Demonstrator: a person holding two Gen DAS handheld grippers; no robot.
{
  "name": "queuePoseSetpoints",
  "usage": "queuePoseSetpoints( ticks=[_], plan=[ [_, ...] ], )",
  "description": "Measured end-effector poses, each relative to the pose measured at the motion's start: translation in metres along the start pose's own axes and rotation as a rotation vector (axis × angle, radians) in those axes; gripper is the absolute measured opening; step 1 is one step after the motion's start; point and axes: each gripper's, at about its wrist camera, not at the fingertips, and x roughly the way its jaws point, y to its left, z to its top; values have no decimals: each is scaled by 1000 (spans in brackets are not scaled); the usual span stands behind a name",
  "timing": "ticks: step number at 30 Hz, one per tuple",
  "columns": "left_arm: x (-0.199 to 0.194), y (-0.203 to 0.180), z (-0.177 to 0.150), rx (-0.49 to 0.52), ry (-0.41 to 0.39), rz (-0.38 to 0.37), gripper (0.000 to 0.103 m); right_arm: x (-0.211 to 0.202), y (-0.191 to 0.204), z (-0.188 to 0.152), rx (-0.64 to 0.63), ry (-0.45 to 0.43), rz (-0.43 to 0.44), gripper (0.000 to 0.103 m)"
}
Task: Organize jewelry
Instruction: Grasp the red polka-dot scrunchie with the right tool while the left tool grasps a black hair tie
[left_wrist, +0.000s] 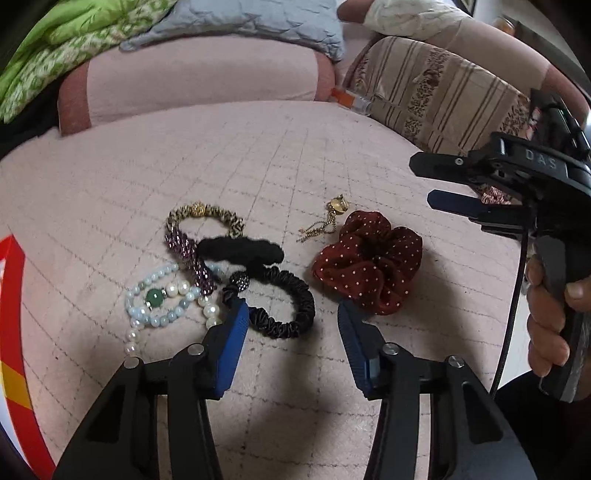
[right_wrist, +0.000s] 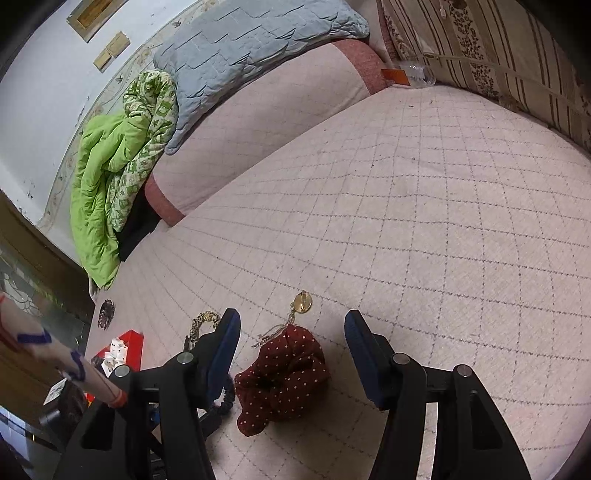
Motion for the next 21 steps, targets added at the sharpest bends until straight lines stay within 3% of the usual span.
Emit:
queuePoseSetpoints(
  ticks=[4, 8, 18, 21],
  plan=[
    [3, 0, 1, -39, 9, 3, 49, -2, 4, 2, -1, -11, 18, 64],
    [7, 2, 0, -144, 21, 20, 49, -2, 11, 1, -11, -8, 48, 64],
    [6, 11, 4, -228, 33, 80, 49, -16, 4, 2, -8, -47, 54, 64],
    [14, 11, 10, -208, 37, 98, 49, -16, 4, 3, -18, -47, 54, 64]
  ],
)
